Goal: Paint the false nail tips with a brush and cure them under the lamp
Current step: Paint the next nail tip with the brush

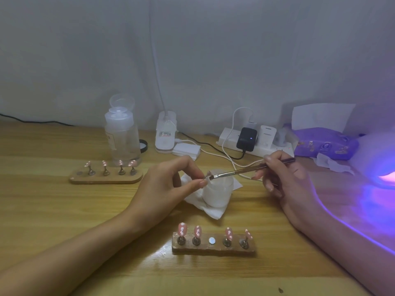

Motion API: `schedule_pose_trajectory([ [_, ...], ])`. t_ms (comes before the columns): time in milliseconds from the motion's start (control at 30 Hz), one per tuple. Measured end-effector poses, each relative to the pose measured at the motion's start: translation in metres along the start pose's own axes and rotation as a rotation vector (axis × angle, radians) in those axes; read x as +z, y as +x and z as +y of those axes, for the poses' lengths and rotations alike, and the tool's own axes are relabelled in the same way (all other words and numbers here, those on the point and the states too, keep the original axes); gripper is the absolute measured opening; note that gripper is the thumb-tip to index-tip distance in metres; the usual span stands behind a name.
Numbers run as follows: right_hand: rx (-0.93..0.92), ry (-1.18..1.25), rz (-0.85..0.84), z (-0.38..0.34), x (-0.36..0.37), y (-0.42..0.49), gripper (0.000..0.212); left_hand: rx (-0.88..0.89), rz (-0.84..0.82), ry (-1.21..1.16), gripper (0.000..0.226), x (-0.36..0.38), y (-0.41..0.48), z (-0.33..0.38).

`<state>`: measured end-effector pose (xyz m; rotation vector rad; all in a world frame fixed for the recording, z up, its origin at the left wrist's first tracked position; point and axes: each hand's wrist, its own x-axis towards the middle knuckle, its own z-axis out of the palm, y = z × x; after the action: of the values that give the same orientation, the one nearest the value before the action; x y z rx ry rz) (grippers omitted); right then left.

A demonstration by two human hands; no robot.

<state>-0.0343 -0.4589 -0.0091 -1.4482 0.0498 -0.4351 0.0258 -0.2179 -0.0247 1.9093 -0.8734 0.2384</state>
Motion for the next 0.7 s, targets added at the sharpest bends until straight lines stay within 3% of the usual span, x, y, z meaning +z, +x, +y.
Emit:
schedule_pose_trajectory([
  [200,-0.017,0.05,-0.021,0.0006,-0.0018,0.0001,0.019,0.011,-0.007,0.013,0.007,0.0002,-0.0003,-0.0004],
  [700,-0.024,0.055,-0.008,0.0024,-0.004,0.0028,0.017,0.04,0.001,0.058,0.01,-0.0007,0.0001,0.0009],
])
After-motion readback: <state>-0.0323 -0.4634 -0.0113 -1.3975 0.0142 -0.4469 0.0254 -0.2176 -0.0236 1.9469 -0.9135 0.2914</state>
